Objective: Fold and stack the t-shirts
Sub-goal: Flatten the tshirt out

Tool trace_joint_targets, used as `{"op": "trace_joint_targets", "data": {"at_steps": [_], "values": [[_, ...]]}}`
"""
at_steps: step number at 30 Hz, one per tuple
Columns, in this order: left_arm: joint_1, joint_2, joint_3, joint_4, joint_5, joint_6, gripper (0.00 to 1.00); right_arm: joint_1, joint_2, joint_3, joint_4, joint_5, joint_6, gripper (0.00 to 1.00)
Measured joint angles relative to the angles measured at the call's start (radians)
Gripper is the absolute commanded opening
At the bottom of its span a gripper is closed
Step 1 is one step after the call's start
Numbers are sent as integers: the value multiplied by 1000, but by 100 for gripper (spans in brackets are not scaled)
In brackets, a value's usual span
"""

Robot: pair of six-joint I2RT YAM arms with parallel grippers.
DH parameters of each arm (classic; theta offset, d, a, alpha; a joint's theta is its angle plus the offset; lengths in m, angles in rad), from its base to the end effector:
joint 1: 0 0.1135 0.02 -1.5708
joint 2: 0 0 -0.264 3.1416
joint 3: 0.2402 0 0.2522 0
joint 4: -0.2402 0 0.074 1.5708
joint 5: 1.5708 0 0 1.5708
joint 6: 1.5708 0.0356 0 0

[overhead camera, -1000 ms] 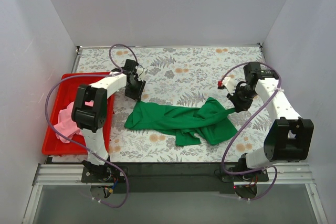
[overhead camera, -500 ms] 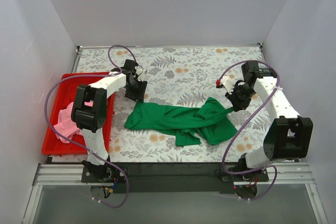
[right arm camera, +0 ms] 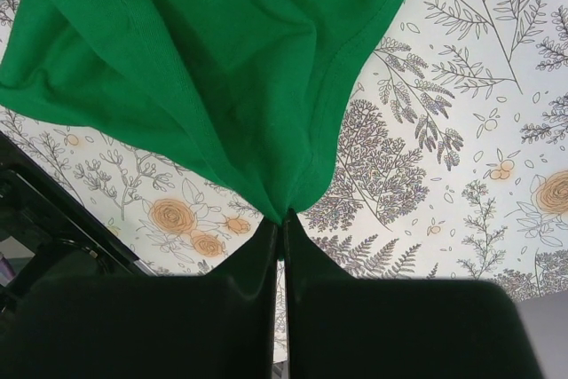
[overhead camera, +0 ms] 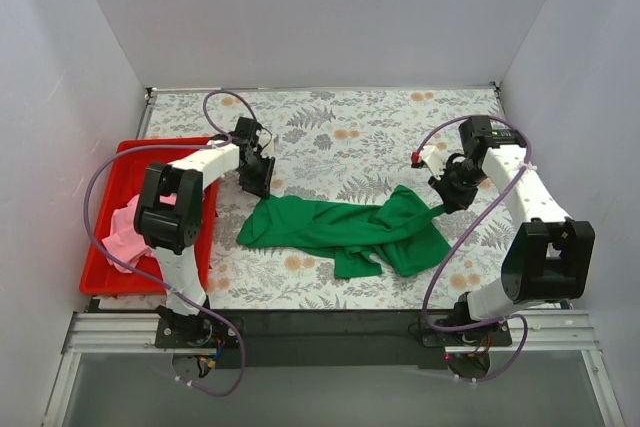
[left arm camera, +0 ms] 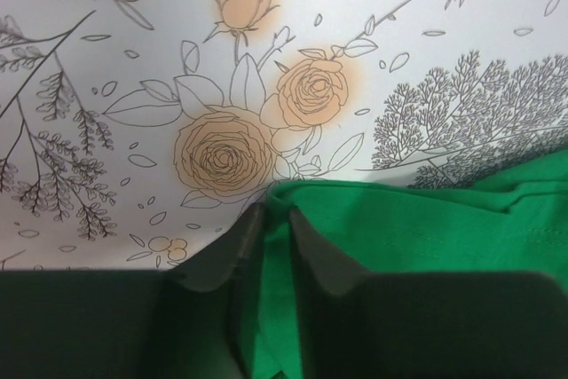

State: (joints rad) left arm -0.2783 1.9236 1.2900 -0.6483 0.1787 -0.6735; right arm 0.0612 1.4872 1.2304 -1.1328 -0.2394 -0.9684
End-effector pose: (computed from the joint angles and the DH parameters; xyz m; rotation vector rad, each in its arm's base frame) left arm 0.3590 -0.1092 0.1600 -0.5388 2.8863 -0.4295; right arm 0.2687 0.0249 0.2656 -1.4395 2.4811 0.1959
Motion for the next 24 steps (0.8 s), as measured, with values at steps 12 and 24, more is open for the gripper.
{"op": "trace_joint_targets", "data": {"at_steps": [12, 24], "values": [[6, 0, 80, -55, -8, -3, 0, -5, 13, 86, -21, -5, 20, 1], [88, -130, 563, -39, 39, 22, 0, -48, 148, 611, 18, 45, 102, 1]]}}
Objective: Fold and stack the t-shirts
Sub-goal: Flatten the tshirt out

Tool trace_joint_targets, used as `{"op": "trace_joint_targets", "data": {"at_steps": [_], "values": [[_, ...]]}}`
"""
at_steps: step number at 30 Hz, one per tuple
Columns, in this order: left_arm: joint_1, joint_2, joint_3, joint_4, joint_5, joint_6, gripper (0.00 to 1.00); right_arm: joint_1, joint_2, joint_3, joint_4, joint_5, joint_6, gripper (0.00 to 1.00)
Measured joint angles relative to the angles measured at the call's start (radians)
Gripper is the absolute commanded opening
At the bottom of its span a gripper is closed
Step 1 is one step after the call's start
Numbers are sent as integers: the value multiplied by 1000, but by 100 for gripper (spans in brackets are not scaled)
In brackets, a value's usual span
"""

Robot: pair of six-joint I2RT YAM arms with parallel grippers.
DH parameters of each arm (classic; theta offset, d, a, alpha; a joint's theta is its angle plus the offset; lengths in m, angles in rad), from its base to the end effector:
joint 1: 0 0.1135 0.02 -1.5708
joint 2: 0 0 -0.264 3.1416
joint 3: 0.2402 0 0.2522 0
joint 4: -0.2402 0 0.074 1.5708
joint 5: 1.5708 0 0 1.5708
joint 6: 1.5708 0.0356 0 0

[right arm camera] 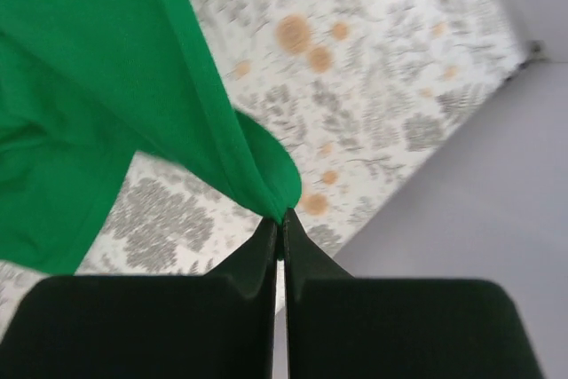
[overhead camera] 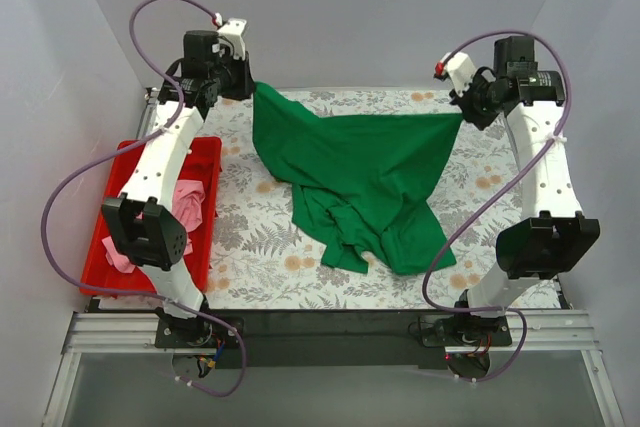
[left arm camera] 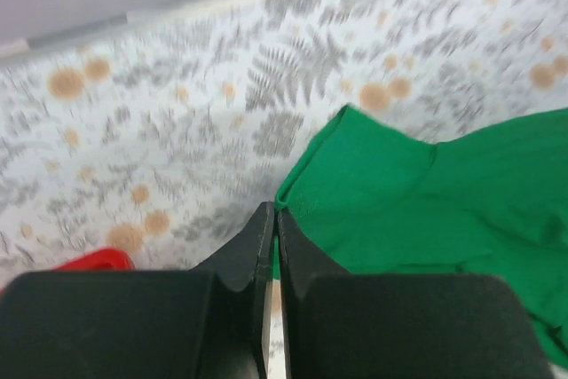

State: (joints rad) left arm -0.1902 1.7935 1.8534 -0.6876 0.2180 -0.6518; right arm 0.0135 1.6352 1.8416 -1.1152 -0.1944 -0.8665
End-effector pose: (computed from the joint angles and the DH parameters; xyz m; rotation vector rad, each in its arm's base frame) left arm 0.3985 -0.0846 0.3817 -0.3958 2.2382 -0.6996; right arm 0.3313 0.0113 0.4000 -1.1219 2.1896 -0.1313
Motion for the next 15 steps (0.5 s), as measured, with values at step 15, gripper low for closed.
{"op": "trace_joint_targets", "data": {"at_steps": [15], "values": [[8, -173, 180, 316, -37, -45, 0, 0, -53, 270, 357, 303, 53, 1]]}}
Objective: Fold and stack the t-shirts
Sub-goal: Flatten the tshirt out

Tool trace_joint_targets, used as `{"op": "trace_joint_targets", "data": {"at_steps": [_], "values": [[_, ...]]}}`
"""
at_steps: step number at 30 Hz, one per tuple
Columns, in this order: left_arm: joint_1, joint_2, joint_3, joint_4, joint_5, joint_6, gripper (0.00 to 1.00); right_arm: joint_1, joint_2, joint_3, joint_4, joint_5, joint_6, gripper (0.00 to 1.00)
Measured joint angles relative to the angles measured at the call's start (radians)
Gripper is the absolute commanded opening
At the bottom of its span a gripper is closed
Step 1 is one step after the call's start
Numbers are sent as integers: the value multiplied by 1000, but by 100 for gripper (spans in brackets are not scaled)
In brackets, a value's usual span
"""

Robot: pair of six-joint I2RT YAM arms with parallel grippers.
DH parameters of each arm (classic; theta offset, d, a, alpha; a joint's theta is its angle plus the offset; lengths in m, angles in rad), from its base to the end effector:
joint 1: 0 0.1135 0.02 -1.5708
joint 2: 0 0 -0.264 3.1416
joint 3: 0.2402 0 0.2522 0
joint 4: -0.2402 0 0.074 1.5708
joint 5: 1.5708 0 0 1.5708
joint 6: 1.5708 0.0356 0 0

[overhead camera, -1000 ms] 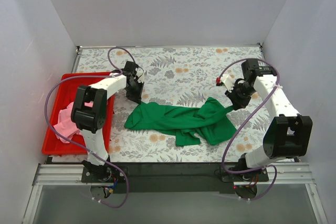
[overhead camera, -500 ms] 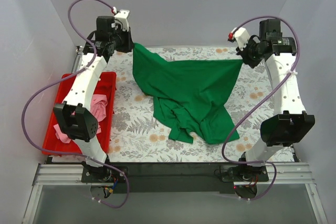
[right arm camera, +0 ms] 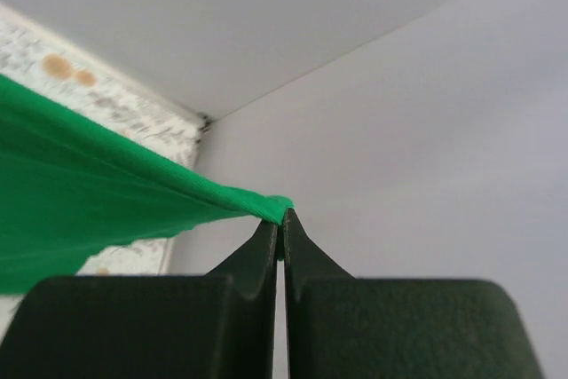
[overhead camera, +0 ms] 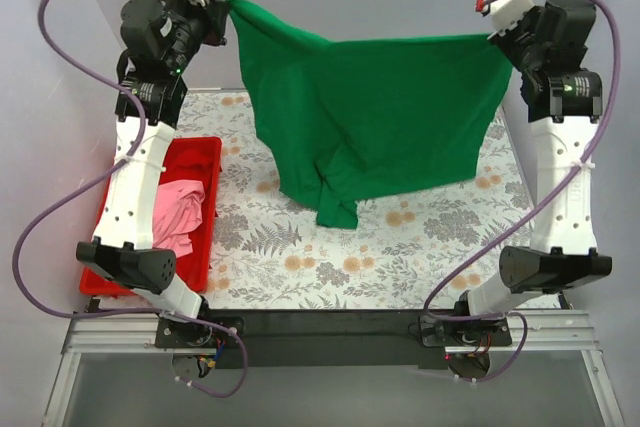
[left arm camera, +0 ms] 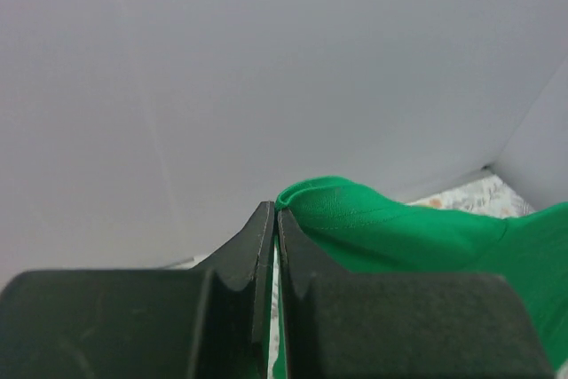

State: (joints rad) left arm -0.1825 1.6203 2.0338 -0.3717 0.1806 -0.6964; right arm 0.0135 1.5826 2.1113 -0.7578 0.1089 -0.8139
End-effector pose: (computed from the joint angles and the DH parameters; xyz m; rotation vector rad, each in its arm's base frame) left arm 0.3354 -0.0684 0.5351 -0.2577 1.5686 -0.8317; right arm 0.3109 0.0003 0.5280 -0.6695 1.7237 -0.6640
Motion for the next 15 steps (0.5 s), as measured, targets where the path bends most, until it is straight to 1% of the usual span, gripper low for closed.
{"op": "trace_joint_targets", "data": {"at_steps": [4, 10, 15], "values": [[0, -85, -4, 68, -13, 0, 0, 0, -124, -48, 138, 68, 0, 1], [0, -394, -217, 222, 5, 19, 0, 1, -383, -147, 325, 123, 3, 1], [0, -576, -241, 299, 22, 45, 0, 1, -551, -201, 428, 150, -3, 1]]}}
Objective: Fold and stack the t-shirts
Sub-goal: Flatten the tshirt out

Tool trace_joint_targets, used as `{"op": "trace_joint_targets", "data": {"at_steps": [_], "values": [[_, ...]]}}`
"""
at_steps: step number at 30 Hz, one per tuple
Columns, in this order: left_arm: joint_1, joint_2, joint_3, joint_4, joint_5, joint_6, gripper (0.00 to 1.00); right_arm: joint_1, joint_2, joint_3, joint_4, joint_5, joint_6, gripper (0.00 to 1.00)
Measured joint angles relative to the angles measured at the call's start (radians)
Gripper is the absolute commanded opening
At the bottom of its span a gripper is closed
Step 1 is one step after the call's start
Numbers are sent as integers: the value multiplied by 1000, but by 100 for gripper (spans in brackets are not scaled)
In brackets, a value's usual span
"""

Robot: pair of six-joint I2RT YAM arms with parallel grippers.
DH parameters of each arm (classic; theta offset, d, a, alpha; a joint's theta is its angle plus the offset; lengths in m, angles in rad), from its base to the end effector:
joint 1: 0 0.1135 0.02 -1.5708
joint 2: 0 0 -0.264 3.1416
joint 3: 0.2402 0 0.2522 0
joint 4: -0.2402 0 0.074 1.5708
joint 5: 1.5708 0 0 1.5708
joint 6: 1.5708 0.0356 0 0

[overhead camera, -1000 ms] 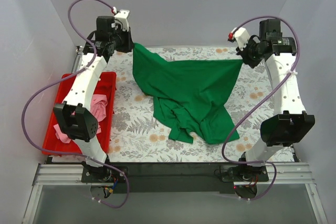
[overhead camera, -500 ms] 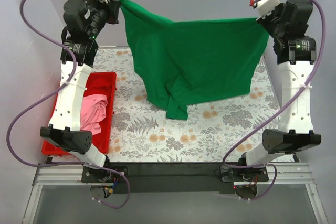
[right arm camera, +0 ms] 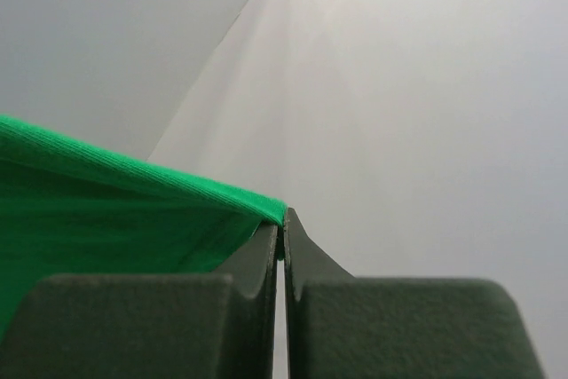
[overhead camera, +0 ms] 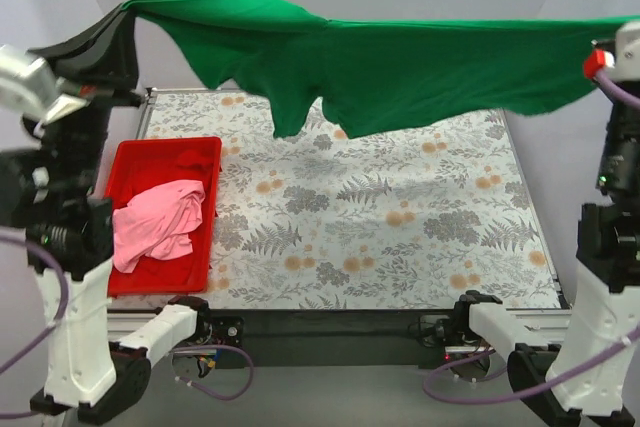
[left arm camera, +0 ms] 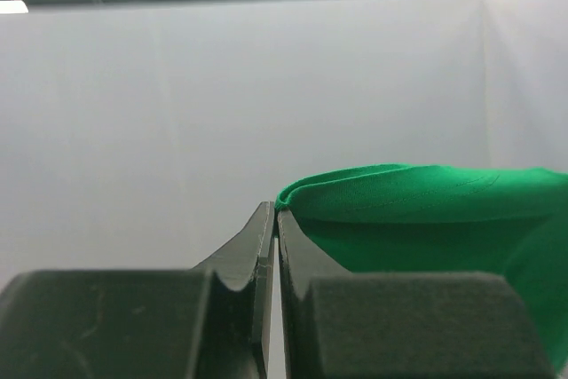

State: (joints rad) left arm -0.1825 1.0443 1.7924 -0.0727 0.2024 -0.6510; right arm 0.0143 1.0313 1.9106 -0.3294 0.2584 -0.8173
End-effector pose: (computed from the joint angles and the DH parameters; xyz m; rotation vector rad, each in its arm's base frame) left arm 0.1079 -0.0272 0.6204 -0.0244 0.9431 -0.8637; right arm 0.0869 -0.0079 0.6236 -0.2013 1.0591 -0.8585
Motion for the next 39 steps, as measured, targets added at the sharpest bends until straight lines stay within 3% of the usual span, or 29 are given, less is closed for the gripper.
{"op": "trace_joint_targets", "data": {"at_steps": [5, 13, 18, 25, 32, 39], "values": [[0, -127, -2, 31, -4, 27, 0, 0, -90, 0, 84, 8, -35, 1], [0, -151, 12, -11, -25, 60, 0, 0, -94, -11, 120, -11, -79, 1], [0, -224, -156, -68, -31, 87, 0, 0, -216, -316, 123, -83, -98, 1], [0, -343, -577, -109, 4, 95, 0, 0, -323, -779, 84, -171, -132, 1], [0, -142, -863, -8, 27, 93, 0, 0, -176, -1033, 150, -222, -147, 1], [0, 267, -872, 163, 18, 103, 0, -1, 131, -1097, 330, -242, -160, 1]]}}
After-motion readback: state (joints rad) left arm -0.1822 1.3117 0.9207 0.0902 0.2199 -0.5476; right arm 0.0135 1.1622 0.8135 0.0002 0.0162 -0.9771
